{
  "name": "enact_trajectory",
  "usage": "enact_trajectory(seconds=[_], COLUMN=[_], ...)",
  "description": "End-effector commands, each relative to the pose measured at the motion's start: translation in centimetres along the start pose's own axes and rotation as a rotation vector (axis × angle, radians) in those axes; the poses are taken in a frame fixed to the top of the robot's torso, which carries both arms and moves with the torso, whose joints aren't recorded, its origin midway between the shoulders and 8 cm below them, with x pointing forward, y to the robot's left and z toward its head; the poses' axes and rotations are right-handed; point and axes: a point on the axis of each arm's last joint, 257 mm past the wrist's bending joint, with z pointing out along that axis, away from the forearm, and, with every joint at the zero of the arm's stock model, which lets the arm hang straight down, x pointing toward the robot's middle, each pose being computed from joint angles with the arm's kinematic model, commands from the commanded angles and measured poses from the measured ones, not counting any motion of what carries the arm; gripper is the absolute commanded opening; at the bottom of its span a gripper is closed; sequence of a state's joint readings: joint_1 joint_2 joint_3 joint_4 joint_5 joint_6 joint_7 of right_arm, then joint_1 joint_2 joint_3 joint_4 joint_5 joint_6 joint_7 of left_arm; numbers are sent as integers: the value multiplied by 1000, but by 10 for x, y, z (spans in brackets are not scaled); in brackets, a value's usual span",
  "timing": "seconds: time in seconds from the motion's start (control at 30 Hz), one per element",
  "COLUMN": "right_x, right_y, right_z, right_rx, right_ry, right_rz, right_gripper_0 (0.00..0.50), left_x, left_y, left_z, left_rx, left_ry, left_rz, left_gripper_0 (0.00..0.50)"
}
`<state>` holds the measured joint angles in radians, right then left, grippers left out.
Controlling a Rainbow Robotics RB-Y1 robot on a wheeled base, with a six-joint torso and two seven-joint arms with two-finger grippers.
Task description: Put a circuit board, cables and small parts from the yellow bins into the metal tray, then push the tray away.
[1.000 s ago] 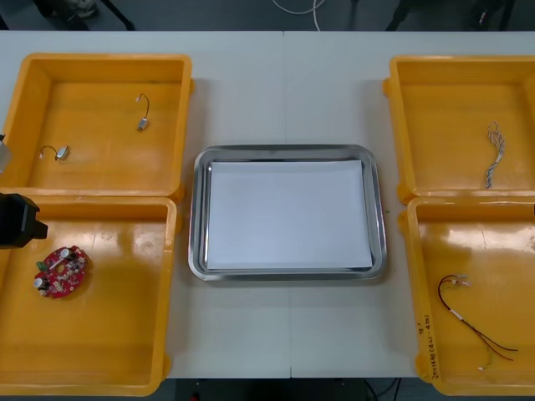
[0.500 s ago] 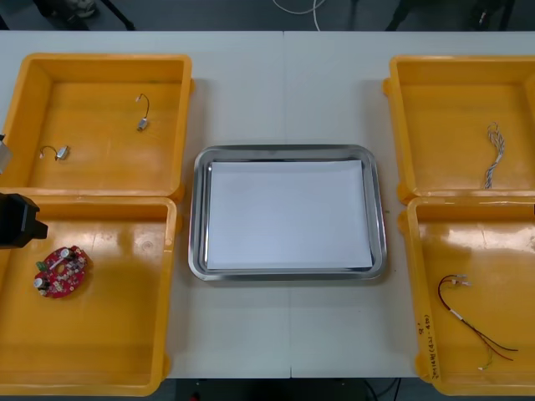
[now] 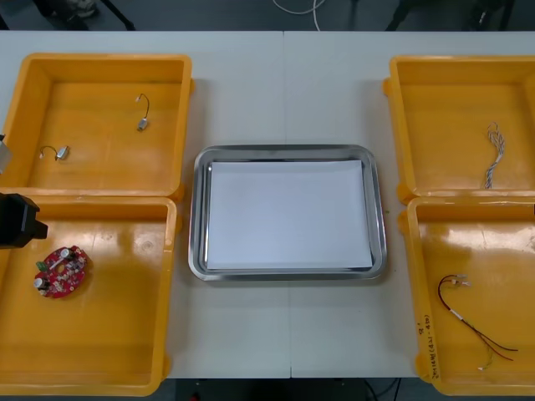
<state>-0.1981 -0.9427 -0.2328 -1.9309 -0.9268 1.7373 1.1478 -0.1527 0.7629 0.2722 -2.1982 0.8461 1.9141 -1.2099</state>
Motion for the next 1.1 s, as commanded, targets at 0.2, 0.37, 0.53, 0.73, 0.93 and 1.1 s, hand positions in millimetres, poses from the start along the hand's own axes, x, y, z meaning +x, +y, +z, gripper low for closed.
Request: enact_trajectory(seconds=[0.2,0.37,0.53,0.73,0.93,1.1], right_x=[-9,-9,-9,-9,-9,-9], right_y=[-15,-15,-15,-15,-15,-15], right_z=[-14,-14,-14,-14,-14,-14], right_rx=[24,24,24,24,24,24], right_ry=[-32,-32,-32,-32,-32,-32], right_rz=[-17,-17,-17,-17,-17,-17], right_gripper_0=[500,500,500,500,500,500], left_x=[1,1,1,1,1,1], left_y=[11,11,11,11,11,11], left_z=[-10,-10,-10,-10,-10,-10], left_rx=[-41,-41,-41,-41,-41,-41], left_ry=[-8,-8,-8,-8,-8,-8], left_rz=[109,109,109,109,109,109], left_gripper_0=[500,500,500,500,500,500])
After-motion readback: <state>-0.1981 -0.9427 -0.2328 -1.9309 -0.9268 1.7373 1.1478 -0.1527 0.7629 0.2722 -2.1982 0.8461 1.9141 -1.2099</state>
